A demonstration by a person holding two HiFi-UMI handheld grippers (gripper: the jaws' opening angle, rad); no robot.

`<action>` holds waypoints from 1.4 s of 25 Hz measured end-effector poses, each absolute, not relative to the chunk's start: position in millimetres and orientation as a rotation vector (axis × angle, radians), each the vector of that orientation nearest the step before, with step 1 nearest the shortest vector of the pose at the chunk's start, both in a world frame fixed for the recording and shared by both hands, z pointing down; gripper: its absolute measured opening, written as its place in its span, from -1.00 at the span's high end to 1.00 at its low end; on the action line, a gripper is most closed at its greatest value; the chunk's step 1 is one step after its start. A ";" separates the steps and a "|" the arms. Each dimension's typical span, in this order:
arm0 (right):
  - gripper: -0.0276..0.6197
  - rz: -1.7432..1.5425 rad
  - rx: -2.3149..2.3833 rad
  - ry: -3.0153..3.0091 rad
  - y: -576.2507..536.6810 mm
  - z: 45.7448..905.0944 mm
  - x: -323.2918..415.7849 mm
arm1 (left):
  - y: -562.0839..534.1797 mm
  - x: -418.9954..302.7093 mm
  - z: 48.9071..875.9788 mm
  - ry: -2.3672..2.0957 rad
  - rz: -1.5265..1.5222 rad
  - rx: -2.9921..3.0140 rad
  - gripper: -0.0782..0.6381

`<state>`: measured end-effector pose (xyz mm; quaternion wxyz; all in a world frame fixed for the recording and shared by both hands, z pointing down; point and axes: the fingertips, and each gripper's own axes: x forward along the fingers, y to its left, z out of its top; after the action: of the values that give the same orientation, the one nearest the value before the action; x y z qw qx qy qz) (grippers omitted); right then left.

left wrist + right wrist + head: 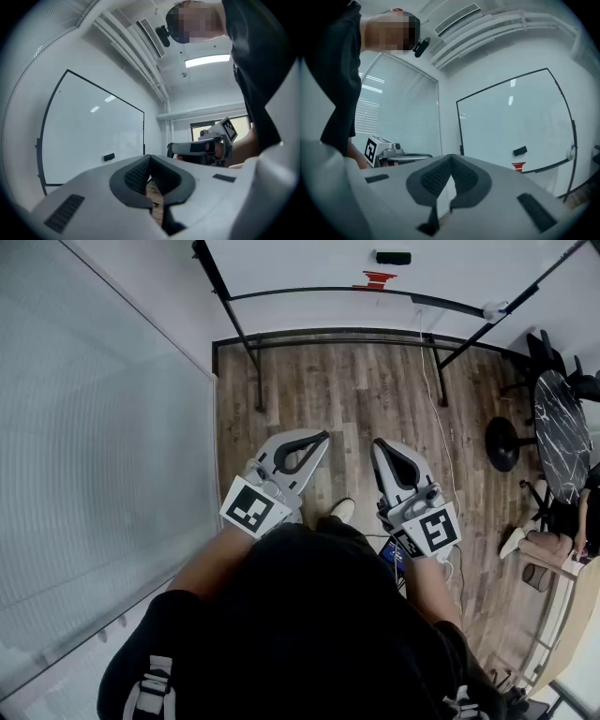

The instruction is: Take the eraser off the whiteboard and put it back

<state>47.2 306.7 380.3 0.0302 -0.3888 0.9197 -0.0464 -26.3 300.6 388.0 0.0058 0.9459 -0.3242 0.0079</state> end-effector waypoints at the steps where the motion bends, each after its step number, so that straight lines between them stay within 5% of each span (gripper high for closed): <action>1: 0.94 -0.154 -1.189 2.820 307.0 377.0 49.3 | 301.0 -22.4 387.9 -1.008 0.021 2.956 0.77; 35: 0.94 -0.203 -1.185 2.803 284.7 390.1 185.0 | 279.7 100.0 383.7 -1.089 0.115 2.956 0.77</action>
<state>185.0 284.7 390.1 0.0461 -0.3881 0.9181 -0.0663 100.0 279.7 383.7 -0.0054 0.9377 -0.3454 0.0364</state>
